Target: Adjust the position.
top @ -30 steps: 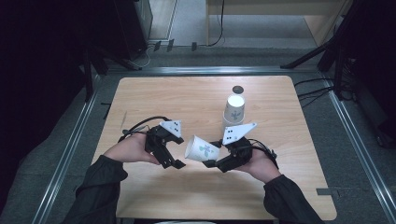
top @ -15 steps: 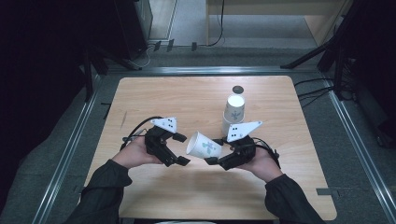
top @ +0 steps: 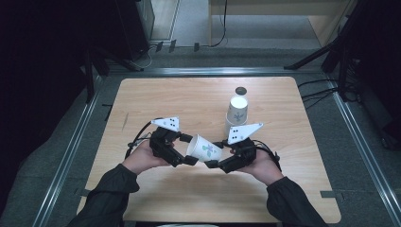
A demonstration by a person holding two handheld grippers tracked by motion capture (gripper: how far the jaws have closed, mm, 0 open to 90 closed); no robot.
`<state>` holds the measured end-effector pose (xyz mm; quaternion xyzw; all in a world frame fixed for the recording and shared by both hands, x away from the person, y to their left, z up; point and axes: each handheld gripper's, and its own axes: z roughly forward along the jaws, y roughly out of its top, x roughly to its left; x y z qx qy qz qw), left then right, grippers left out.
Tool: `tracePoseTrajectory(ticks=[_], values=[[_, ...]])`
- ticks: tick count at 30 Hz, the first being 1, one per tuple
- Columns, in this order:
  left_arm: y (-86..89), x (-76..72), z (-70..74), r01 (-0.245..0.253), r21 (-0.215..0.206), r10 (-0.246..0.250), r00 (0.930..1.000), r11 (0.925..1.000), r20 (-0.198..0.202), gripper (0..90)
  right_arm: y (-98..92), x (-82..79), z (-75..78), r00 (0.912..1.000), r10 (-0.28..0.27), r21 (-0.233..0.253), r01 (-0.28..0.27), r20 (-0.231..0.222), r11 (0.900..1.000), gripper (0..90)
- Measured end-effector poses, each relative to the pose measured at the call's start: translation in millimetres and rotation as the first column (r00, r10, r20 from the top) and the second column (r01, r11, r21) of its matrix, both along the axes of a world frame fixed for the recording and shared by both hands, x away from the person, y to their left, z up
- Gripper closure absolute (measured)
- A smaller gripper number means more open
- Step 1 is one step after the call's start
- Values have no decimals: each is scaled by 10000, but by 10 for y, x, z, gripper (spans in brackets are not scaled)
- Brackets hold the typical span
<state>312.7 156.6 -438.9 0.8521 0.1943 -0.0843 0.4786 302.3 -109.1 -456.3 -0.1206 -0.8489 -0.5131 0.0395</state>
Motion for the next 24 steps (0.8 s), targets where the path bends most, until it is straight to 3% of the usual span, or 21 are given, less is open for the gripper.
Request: tracePoseTrajectory(ticks=[8,10,24], values=[[-33,-10,-2,-15,-52,16,9997,10000,233,89,36,1,-14,9999,80,4,-80,-105,10000,343],[-36,-14,-1,30,-187,-25,9997,9998,255,137,43,4,-18,9998,85,22,-85,-153,10000,343],[-27,-25,15,169,-299,-158,9992,9994,355,206,69,6,-35,9996,133,3,-133,-254,9999,344]])
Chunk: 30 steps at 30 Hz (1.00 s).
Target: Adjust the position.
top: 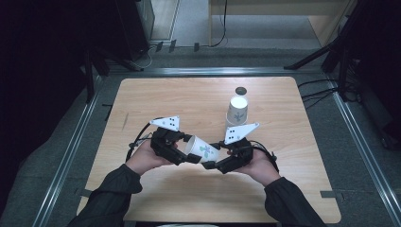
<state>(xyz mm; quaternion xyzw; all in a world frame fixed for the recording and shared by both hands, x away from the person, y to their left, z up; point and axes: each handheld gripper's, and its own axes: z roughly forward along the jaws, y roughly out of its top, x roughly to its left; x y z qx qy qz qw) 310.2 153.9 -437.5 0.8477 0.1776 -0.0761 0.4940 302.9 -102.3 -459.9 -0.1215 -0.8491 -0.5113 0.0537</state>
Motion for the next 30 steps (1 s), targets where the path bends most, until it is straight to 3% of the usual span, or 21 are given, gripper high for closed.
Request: tracePoseTrajectory(ticks=[17,25,30], values=[[23,9,15,106,-57,-107,9998,9999,-149,233,6,-9,3,10000,34,10,-34,-14,10000,333],[124,34,74,-162,-405,155,9997,9990,-184,235,-10,-2,-2,9998,-200,-131,200,-15,9997,271],[279,81,154,-665,-357,658,9976,9971,-220,235,-53,15,-14,9991,-424,-268,424,2,9987,256]])
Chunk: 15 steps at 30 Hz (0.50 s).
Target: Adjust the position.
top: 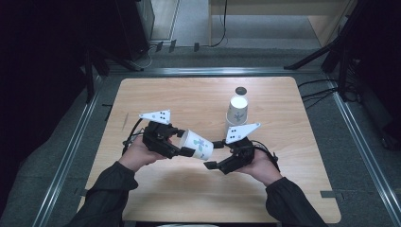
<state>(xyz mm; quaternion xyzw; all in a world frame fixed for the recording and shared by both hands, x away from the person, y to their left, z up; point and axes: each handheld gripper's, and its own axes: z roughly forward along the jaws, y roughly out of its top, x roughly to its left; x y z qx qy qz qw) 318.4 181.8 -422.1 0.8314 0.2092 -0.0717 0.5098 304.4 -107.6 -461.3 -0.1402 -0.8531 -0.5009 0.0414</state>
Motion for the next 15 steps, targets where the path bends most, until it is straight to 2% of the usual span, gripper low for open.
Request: tracePoseTrajectory(ticks=[1,4,9,15], values=[[45,13,23,-307,129,306,9995,9994,95,235,-11,-2,-2,10000,-37,-41,37,-27,10000,260],[143,49,62,-687,395,687,9976,9969,29,235,-42,-8,-7,9999,-56,-184,58,137,9998,285],[263,70,118,-1014,827,1002,9948,9914,193,235,-82,-5,-33,9995,-254,-374,261,189,9990,301],[350,73,178,-1215,1438,1167,9923,9821,410,235,-104,8,-85,9960,-887,-674,893,113,9937,312]])
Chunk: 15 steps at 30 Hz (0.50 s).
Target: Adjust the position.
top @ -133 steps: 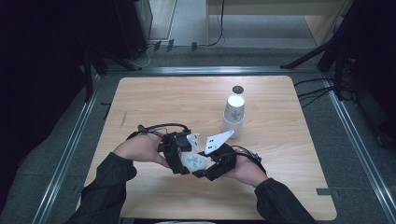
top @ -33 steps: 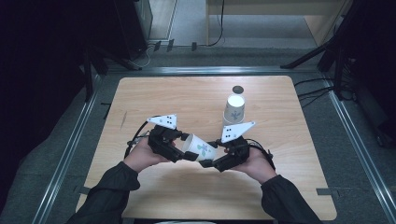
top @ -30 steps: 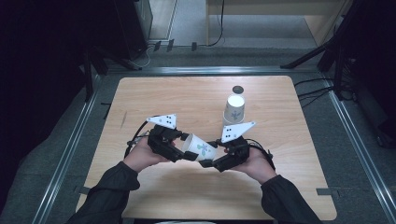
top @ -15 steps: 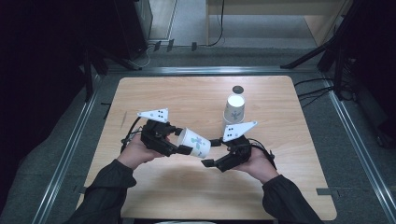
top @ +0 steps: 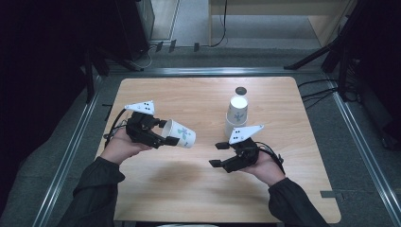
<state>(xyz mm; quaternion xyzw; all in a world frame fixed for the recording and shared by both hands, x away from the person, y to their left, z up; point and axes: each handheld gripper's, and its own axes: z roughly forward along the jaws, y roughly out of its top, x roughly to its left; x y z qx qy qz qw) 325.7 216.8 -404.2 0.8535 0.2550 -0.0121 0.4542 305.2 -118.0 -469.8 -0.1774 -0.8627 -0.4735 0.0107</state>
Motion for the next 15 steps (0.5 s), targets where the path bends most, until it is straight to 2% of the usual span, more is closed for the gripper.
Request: tracePoseTrajectory(ticks=[2,5,9,12,15], values=[[20,3,15,-56,221,55,10000,9997,36,235,-6,5,-5,10000,-83,20,83,15,10000,288],[55,11,23,-202,833,187,9996,9963,193,235,-14,4,-19,9991,-405,17,405,95,9992,263],[102,32,25,-295,1377,268,9994,9900,214,235,-23,12,-58,9971,-720,-279,727,251,9970,240],[141,50,19,-383,1820,346,9991,9826,236,234,-16,21,-79,9949,-952,-510,968,338,9940,234],[180,47,9,-482,2245,410,9985,9733,368,234,-2,35,-82,9939,-1055,-371,1066,313,9936,234]])
